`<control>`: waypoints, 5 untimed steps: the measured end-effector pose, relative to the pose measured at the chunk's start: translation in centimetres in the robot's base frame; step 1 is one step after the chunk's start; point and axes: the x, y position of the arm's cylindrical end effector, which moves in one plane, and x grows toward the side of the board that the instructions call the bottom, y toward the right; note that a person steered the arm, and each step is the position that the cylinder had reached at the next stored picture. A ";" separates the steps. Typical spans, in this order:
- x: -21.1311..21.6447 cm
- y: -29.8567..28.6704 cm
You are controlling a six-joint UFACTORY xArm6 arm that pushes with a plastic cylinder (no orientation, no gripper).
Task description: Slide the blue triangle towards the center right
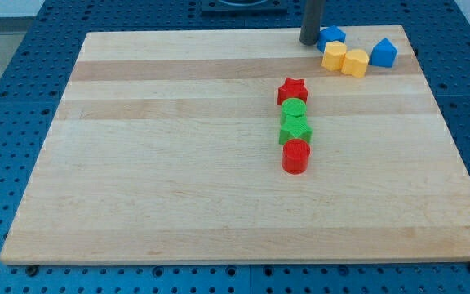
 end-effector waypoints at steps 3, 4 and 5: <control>-3.4 3.2; -3.4 6.2; -3.4 8.1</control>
